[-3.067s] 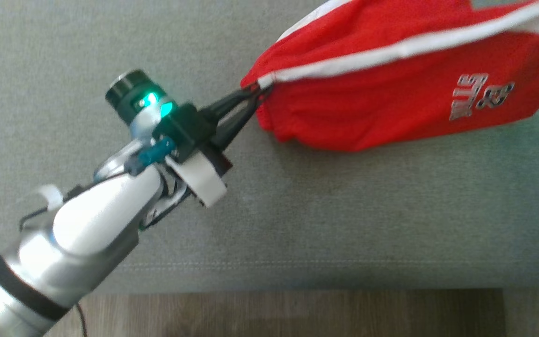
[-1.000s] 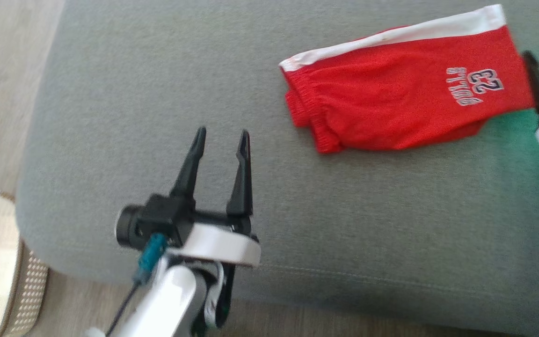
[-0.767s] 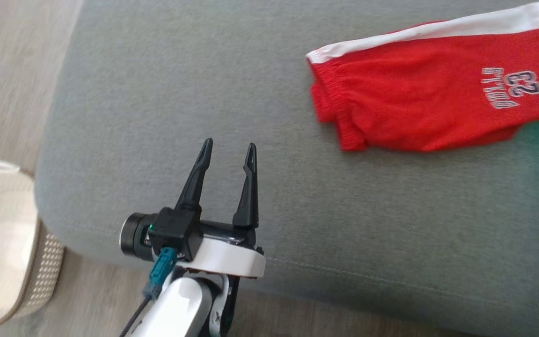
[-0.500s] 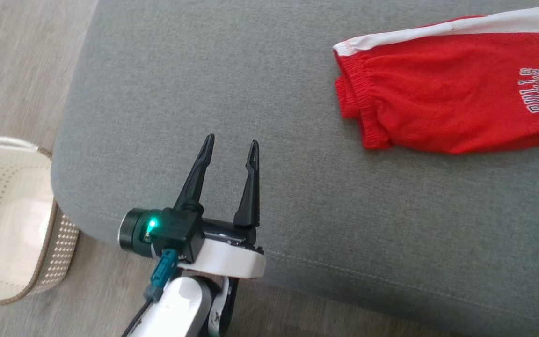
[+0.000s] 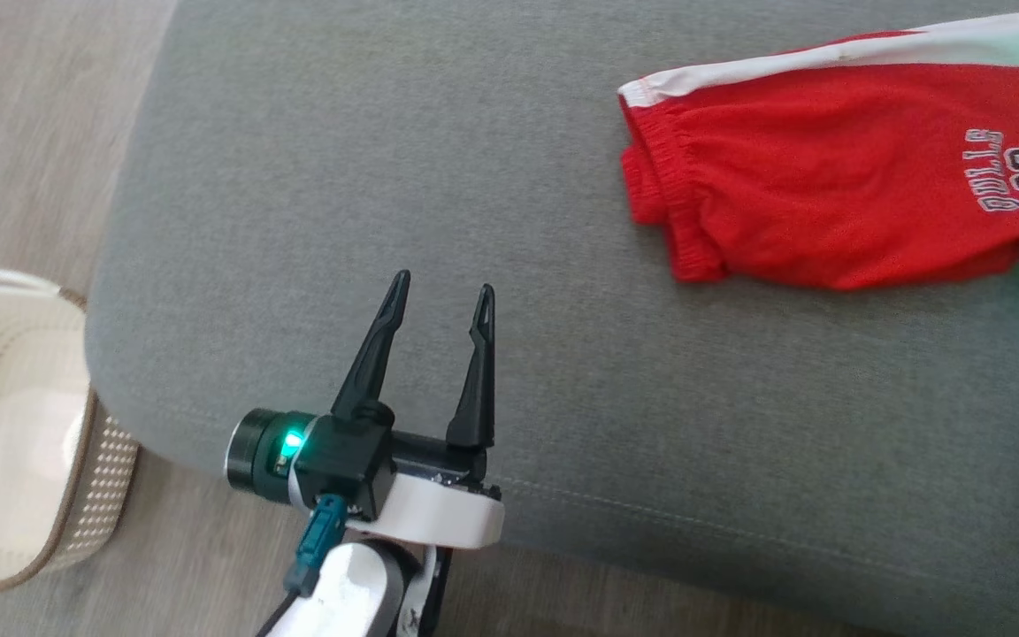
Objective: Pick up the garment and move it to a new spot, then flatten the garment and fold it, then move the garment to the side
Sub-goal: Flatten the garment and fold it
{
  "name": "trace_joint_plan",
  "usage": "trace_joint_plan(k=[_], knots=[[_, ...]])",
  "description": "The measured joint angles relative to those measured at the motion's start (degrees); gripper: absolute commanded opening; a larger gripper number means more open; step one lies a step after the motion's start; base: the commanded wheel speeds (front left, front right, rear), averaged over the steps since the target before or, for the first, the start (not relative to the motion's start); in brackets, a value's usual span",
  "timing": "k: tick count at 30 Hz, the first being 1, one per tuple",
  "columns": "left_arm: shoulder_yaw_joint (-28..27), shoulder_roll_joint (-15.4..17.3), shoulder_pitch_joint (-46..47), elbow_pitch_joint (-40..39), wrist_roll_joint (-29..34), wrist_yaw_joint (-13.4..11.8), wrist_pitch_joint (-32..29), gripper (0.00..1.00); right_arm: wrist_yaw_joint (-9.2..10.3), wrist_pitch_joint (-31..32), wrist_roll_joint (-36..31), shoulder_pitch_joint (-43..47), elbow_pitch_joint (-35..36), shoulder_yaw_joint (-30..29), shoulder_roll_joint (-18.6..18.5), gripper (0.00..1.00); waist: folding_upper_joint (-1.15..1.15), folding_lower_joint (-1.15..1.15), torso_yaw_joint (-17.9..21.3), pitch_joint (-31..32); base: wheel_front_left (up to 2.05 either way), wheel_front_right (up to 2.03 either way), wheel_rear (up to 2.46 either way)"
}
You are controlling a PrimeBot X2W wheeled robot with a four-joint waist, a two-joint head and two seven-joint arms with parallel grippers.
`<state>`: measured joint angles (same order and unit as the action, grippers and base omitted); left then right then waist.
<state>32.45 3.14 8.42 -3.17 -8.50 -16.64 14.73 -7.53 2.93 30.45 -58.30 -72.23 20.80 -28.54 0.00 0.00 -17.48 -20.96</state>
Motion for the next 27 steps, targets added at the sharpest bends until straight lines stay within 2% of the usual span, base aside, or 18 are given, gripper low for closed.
trace_joint_plan(k=[7, 18, 27], knots=[[-0.3, 0.0, 0.0, 0.1, 0.3, 0.0, 0.0, 1.00, 0.00, -1.6, -0.1, 0.3, -1.0, 1.2, 0.1, 0.00, 0.00, 0.00, 3.2, 1.6, 0.00, 0.00, 0.00], [-1.5, 0.0, -1.0, 1.1, 0.2, 0.1, 0.0, 1.00, 0.01, -4.9, -3.7, -1.7, -0.1, 4.8, -4.0, 0.00, 0.00, 0.00, 8.6, 6.1, 0.00, 0.00, 0.00], [-1.4, 0.0, -2.5, 2.3, -0.3, 0.7, 0.0, 1.00, 0.01, -4.6, -4.2, -3.3, 7.9, 12.2, 0.6, 0.00, 0.00, 0.00, 9.3, 9.6, 0.00, 0.00, 0.00]])
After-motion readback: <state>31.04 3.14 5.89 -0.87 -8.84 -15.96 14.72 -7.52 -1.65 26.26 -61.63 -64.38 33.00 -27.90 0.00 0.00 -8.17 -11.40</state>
